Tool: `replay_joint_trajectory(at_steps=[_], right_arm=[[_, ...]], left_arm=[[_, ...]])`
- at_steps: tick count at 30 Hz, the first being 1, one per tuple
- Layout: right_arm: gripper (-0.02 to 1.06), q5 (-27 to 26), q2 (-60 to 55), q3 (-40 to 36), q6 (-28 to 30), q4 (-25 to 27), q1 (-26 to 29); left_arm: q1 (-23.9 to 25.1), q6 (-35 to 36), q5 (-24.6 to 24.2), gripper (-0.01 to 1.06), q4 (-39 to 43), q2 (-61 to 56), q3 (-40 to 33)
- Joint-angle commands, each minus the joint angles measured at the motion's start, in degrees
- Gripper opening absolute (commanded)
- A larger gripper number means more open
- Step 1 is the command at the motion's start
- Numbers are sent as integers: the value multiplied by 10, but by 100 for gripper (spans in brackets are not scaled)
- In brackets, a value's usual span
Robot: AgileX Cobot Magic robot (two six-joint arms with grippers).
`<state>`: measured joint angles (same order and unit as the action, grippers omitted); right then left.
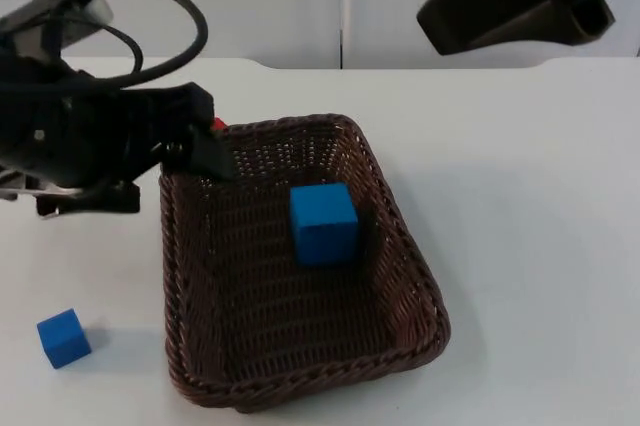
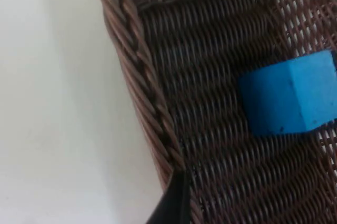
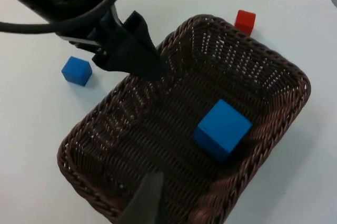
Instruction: Pick up the basket with the left hand and place the largest block into the basket with the right hand.
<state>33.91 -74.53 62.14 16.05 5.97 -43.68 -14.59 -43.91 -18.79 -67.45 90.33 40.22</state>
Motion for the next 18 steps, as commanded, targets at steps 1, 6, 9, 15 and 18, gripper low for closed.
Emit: replay_joint_trajectory(at_steps=[1, 6, 9, 15, 18], right_arm=[[90, -21, 6, 0, -2, 0, 2], [90, -26, 6, 0, -2, 0, 2], [90, -27, 9, 0, -2, 0, 2], [90, -23, 28, 0, -2, -1, 2], [90, -7, 42, 0, -2, 0, 2]], left_arm=[[0, 26, -4, 79, 40, -23, 1], [0, 45, -21, 79, 67, -53, 1], [0, 45, -41, 79, 81, -81, 1], [0, 48, -71, 79, 120, -132, 1], [0, 52, -98, 79, 161, -173, 1]])
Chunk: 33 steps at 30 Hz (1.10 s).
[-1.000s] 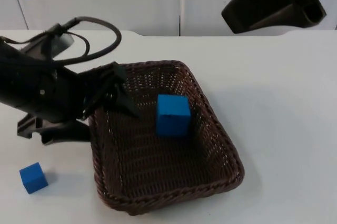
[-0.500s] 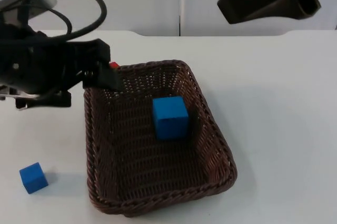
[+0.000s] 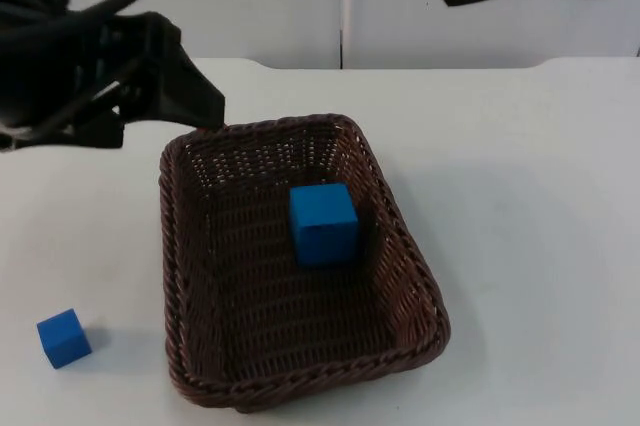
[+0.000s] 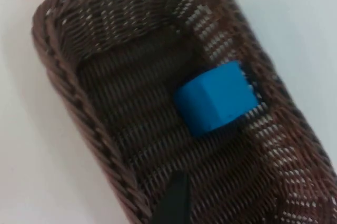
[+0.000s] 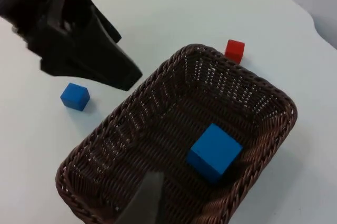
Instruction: Pick up the basket with the left hand and place the largest block into the basket with the right hand.
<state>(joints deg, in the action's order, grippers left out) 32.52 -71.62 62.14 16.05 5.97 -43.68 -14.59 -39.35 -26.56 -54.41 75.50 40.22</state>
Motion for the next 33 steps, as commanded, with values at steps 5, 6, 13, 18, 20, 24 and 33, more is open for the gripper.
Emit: replay_joint_trajectory(at_steps=[5, 6, 13, 18, 20, 24, 33], right_arm=[[90, 32, 43, -1, -9, 1, 2], [90, 37, 51, -1, -11, 1, 2], [90, 25, 114, -48, -19, 1, 2], [90, 12, 209, -130, -40, 7, 2], [90, 12, 232, -144, -42, 7, 2], [90, 13, 300, -188, -61, 7, 2], [90, 71, 497, -275, -91, 6, 2]], left_arm=[[0, 24, -58, 79, 83, -101, 1], [0, 24, -67, 79, 89, -121, 1], [0, 24, -108, 79, 125, -242, 1], [0, 24, -114, 79, 153, -374, 1], [0, 29, -121, 79, 153, -394, 1], [0, 52, -150, 79, 153, -456, 1], [0, 97, -225, 79, 178, -545, 1]])
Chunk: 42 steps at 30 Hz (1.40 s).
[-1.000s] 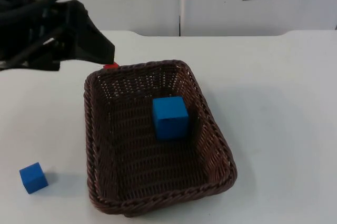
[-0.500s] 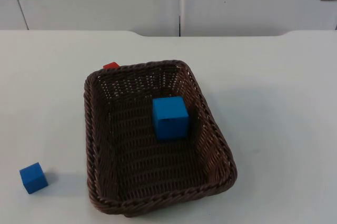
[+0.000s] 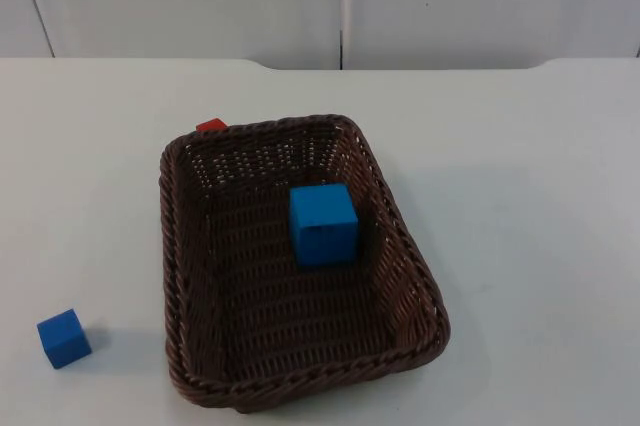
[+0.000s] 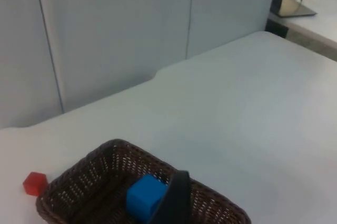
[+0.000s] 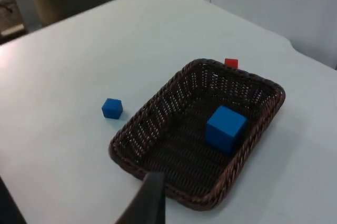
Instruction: Pick up the basket with the left hand and place the largest block into the basket with the right hand.
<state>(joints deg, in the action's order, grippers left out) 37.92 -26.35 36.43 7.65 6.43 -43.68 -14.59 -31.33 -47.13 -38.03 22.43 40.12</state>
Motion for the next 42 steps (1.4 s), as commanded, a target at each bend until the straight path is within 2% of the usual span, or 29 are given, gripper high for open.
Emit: replay_joint_trajectory(at_steps=[1, 6, 13, 17, 20, 27, 33, 35, 38, 39, 42], right_arm=[[90, 28, 63, -27, -7, 1, 2], [90, 72, 140, -44, -7, 0, 2], [90, 127, 224, -48, -17, -3, 2], [90, 152, 250, -57, -22, -5, 2], [90, 155, 263, -60, -28, -12, 2], [90, 155, 263, -60, -36, -23, 2], [90, 159, 263, -60, -43, -24, 2], [90, 162, 263, -58, -53, -31, 2], [90, 212, 263, -55, -77, -52, 2], [90, 212, 263, -55, -77, -52, 2], [90, 259, 263, -57, -87, -92, 2]], left_arm=[[0, 19, -29, 79, 22, -22, 2], [0, 41, -49, 79, 49, -58, -8], [0, 49, -45, 79, 63, -121, -103], [0, 70, -45, 79, 85, -147, -118], [0, 78, -43, 79, 105, -163, -118], [0, 173, -45, 79, 209, -204, -118], [0, 173, -45, 79, 223, -224, -117], [0, 174, -67, 79, 227, -224, -109], [0, 179, -128, 79, 239, -224, -69], [0, 179, -128, 79, 239, -224, -69], [0, 193, -141, 79, 276, -224, -62]])
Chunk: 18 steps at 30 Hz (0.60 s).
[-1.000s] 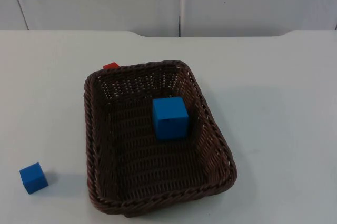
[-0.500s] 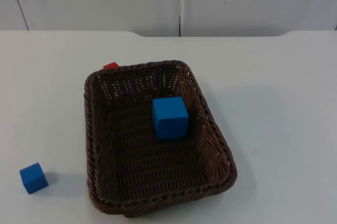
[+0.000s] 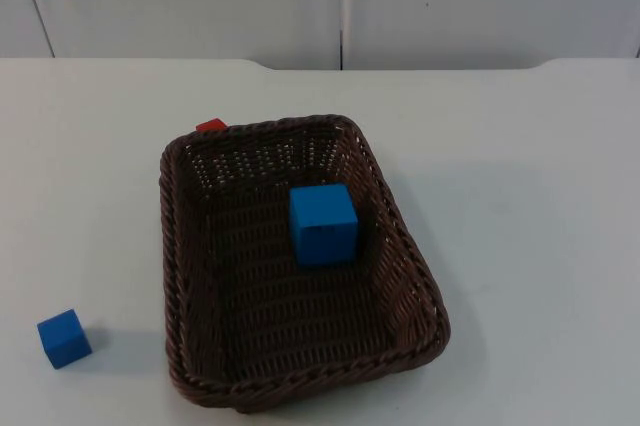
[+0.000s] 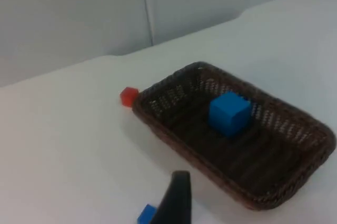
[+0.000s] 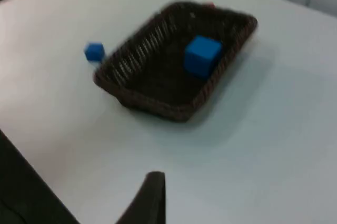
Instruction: Pick up the basket with the left hand and place the largest block into the basket with the right hand.
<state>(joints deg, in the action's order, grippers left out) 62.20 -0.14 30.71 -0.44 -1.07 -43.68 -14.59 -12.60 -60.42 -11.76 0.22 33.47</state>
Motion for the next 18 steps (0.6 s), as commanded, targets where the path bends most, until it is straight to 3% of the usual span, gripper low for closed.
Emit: replay_joint_trajectory(at_steps=[1, 5, 10, 18], right_arm=[[90, 14, 1, 0, -6, -23, 2], [90, -5, 1, -12, -6, -29, 2], [90, -5, 1, -12, -6, -32, 2], [90, -5, 1, -12, -7, -31, 2]], left_arm=[[0, 24, -10, 79, 28, -2, 3], [0, 64, -9, 79, 56, -2, -15], [0, 70, -12, 79, 50, -2, -51], [0, 86, -12, 79, 48, -2, -51]])
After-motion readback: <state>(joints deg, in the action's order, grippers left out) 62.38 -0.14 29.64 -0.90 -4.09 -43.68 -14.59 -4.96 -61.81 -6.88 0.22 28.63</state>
